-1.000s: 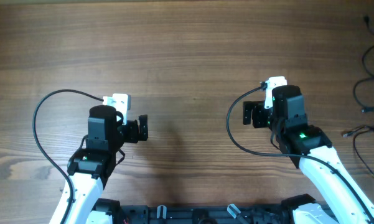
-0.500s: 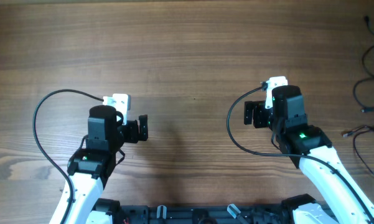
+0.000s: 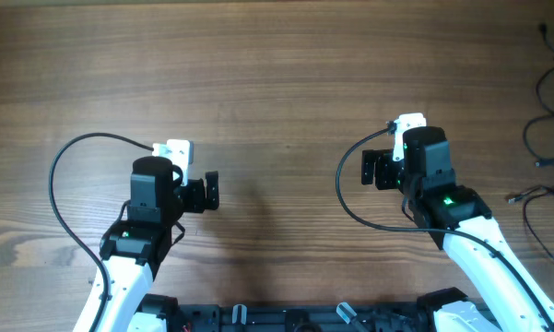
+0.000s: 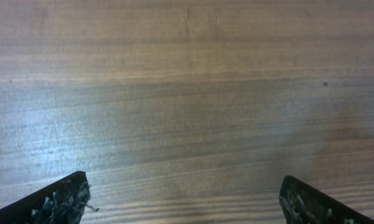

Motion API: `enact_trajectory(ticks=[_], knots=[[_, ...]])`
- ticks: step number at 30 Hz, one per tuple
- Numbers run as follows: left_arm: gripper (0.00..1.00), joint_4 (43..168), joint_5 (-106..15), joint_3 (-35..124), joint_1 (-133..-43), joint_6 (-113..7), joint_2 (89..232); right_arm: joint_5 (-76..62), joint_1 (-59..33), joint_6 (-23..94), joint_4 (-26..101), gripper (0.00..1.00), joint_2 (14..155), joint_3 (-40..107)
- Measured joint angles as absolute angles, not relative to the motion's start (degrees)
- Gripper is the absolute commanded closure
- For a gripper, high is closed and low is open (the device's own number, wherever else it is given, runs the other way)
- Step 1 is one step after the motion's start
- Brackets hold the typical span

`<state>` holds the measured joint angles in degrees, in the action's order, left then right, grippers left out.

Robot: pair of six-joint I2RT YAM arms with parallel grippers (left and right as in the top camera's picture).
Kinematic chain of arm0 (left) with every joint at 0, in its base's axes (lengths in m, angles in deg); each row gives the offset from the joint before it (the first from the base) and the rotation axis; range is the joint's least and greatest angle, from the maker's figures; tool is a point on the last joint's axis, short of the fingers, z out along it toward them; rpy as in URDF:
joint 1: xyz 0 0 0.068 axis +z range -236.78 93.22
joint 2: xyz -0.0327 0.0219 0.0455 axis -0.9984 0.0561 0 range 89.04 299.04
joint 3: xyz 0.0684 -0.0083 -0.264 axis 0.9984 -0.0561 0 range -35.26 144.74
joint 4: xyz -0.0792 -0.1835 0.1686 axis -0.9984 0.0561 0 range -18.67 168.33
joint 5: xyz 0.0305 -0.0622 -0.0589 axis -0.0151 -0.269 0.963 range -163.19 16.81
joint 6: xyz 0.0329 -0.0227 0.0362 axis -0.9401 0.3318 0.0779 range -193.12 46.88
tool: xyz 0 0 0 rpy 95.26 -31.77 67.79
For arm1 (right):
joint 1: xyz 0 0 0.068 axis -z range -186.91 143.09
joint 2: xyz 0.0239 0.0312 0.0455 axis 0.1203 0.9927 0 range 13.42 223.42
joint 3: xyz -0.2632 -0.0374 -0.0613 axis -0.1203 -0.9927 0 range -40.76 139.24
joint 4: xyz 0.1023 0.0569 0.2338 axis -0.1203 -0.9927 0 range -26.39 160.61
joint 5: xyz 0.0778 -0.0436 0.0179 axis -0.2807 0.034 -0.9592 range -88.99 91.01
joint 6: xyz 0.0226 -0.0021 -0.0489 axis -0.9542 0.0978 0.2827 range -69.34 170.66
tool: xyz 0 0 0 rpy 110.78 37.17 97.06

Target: Untangle cables

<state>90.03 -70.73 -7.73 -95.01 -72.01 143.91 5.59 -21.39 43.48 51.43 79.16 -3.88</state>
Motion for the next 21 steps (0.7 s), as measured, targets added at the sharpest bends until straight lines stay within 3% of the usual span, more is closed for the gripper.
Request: enact_trajectory(ticks=[8, 21], knots=[[0.0, 90.6, -70.75, -7.77, -95.01, -72.01, 142.89, 5.59, -21.39, 43.48, 51.43, 0.0, 79.16, -3.88], [0.0, 89.75, -74.4, -12.54, -93.85, -72.01, 119.61, 5.59, -21.39, 43.48, 51.49, 0.01, 79.16, -3.88]])
